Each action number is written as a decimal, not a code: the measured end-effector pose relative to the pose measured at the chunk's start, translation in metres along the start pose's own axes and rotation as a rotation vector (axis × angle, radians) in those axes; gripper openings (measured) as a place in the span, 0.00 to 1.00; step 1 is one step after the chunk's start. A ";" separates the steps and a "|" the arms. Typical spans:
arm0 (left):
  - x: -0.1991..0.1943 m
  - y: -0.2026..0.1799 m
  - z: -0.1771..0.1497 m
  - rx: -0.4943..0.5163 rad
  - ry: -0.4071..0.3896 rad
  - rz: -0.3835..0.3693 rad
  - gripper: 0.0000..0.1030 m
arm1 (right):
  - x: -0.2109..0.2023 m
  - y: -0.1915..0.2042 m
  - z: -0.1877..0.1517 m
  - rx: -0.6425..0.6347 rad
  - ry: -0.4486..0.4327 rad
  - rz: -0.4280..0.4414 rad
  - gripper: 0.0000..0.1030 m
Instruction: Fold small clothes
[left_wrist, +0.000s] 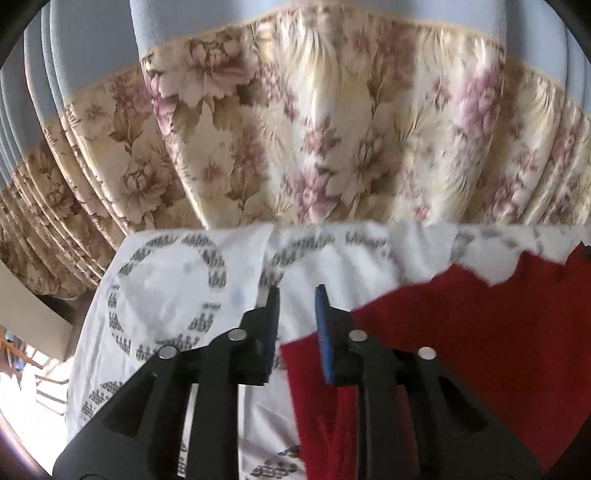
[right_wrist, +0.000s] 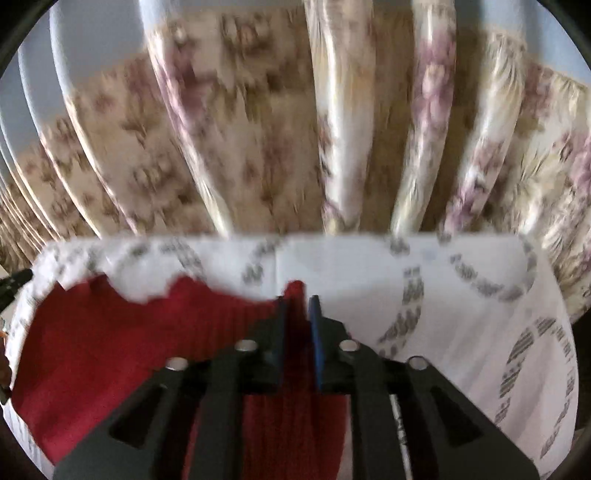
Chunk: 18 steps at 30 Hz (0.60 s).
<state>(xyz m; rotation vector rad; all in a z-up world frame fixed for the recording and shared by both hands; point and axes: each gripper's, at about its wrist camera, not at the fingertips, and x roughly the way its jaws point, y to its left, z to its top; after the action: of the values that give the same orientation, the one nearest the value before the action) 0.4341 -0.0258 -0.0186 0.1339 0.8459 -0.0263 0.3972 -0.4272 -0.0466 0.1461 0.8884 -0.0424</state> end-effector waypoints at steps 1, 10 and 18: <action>-0.001 0.002 -0.004 0.001 0.004 -0.007 0.31 | -0.001 -0.001 -0.002 -0.012 -0.003 -0.009 0.49; -0.034 -0.005 -0.019 0.019 -0.023 -0.140 0.45 | -0.052 -0.029 -0.015 0.009 -0.061 0.011 0.56; -0.035 -0.052 -0.043 0.109 -0.023 -0.135 0.49 | -0.047 0.007 -0.039 -0.101 -0.035 0.028 0.57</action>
<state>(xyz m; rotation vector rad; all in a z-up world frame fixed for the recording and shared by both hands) 0.3745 -0.0730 -0.0264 0.1785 0.8298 -0.2003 0.3381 -0.4159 -0.0333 0.0632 0.8521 0.0259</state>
